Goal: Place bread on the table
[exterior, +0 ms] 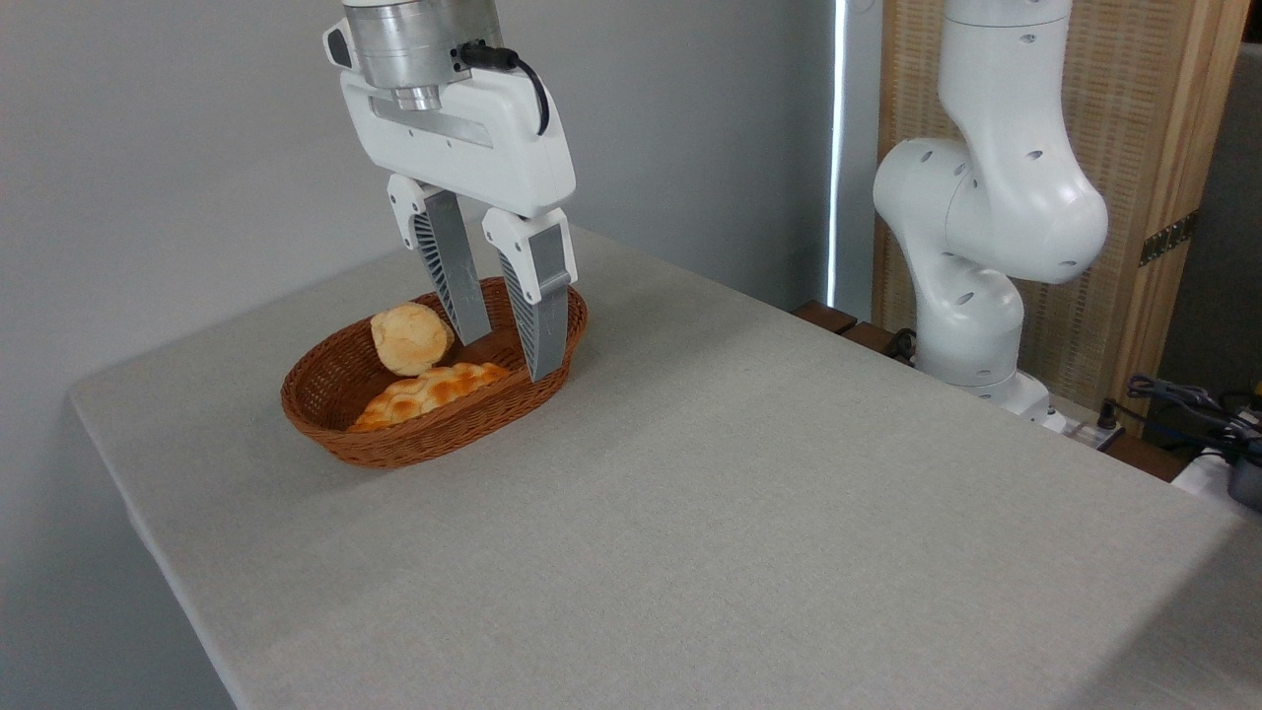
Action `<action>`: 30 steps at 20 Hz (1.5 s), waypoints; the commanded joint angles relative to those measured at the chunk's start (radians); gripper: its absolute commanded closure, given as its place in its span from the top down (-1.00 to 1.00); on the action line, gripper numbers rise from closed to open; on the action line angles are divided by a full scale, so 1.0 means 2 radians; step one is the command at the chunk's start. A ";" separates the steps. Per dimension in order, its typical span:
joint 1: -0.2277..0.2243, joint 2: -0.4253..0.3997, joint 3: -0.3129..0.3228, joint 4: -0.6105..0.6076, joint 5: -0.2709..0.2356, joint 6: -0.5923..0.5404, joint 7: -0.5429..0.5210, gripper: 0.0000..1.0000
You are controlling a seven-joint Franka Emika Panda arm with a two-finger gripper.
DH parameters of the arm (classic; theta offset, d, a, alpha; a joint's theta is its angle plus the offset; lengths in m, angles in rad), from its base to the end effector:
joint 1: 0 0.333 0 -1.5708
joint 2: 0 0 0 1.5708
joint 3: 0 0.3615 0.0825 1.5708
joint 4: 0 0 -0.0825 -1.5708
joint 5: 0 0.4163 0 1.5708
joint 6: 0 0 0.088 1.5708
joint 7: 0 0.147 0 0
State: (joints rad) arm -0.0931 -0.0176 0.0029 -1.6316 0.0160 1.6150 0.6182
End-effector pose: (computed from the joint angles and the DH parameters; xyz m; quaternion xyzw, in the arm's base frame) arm 0.5816 -0.0503 0.6134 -0.9378 0.3472 0.0016 0.0078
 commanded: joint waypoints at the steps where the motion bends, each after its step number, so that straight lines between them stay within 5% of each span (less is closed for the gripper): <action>1: -0.004 -0.003 0.010 0.007 -0.006 -0.015 0.010 1.00; 17: -0.004 -0.006 0.004 0.002 -0.009 -0.008 0.008 1.00; 21: -0.017 -0.038 0.001 -0.053 -0.045 0.045 0.005 1.00; 26: -0.098 -0.064 0.001 -0.109 -0.081 0.096 0.004 1.00; 30: -0.134 -0.064 -0.011 -0.110 -0.163 0.124 0.005 1.00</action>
State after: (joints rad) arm -0.3269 -0.1241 -0.0110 -1.8259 -0.2081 1.8148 0.6172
